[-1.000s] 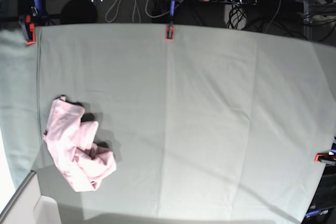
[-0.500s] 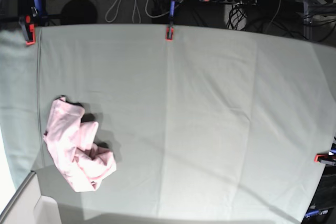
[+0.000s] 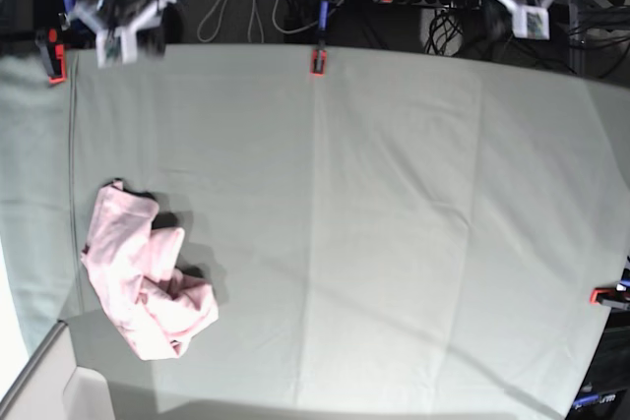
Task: Layout the t-shirt on the table in an organized manner, then fold the t-shirt properly
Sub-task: 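Reach the right gripper down and grasp the crumpled pink t-shirt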
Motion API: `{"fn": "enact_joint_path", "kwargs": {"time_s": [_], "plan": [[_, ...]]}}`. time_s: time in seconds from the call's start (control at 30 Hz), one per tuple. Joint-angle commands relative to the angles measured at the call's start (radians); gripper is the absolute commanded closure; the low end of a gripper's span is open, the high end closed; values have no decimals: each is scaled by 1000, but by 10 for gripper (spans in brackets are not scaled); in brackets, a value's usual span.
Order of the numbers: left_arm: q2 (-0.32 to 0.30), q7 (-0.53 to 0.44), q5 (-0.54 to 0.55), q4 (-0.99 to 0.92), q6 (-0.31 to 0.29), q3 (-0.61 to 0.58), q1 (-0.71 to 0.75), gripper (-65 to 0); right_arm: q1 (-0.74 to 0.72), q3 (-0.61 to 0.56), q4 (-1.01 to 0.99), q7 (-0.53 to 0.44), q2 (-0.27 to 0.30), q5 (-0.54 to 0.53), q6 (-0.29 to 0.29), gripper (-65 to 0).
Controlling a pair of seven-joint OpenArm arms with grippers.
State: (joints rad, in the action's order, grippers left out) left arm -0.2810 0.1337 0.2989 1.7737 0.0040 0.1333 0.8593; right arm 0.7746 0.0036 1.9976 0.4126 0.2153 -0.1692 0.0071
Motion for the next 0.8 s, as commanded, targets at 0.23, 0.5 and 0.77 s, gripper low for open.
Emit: {"fn": "enact_joint_path", "kwargs": {"time_s": [0.23,0.5,0.77], "plan": [[24,156,0,171,8,22,-64,-56,-343,57,12,306,-38,-2,0,-54],[64,303,-5,222,6,24,-143,-325,-717,83,-162,420,-30,0,0,-351],[93,297,0,226,8,62,-147,-328,-963,75,-607,280,3,1,0,-386]]}}
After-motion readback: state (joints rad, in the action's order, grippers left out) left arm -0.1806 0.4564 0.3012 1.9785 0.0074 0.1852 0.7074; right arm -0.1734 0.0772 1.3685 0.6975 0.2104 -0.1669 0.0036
